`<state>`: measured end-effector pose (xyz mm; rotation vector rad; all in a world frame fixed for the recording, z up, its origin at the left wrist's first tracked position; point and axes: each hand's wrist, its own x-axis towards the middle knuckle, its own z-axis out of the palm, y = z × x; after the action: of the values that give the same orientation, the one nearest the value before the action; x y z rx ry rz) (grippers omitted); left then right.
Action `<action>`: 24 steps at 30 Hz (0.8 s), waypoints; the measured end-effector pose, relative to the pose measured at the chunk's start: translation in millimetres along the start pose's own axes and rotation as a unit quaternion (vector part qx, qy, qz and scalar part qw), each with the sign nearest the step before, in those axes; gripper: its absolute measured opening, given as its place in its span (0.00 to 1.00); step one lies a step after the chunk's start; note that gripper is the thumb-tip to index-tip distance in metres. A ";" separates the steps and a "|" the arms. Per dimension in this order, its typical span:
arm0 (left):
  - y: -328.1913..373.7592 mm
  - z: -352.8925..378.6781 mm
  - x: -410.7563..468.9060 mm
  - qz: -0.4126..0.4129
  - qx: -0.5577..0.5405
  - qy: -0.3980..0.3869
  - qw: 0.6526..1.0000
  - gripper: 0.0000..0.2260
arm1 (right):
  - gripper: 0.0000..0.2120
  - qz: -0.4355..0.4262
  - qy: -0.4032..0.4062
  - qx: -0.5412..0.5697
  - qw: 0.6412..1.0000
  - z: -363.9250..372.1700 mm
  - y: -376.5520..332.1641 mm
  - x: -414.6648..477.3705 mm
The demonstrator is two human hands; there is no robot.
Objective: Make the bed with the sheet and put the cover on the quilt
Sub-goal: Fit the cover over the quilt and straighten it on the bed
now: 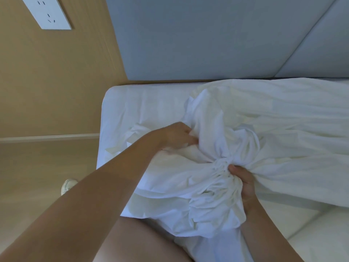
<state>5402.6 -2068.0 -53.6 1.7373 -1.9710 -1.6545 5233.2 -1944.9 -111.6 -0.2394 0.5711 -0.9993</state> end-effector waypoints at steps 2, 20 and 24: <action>7.5 3.2 4.8 0.072 -0.085 0.080 0.991 0.09 | 0.28 0.013 0.049 -0.015 0.999 4.9 -1.7 0.8; 62.9 55.3 20.9 0.180 0.051 0.192 0.964 0.17 | 0.36 0.057 0.105 0.003 0.993 19.7 -7.6 -11.0; 50.1 25.5 8.7 -0.003 -0.009 0.116 0.993 0.21 | 0.33 0.043 0.108 0.009 0.993 19.8 -3.7 -9.9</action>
<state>5348.9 -2067.3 -34.7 1.8360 -1.8435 -1.3923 5237.5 -1939.8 -90.1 -0.0900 0.7626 -0.9514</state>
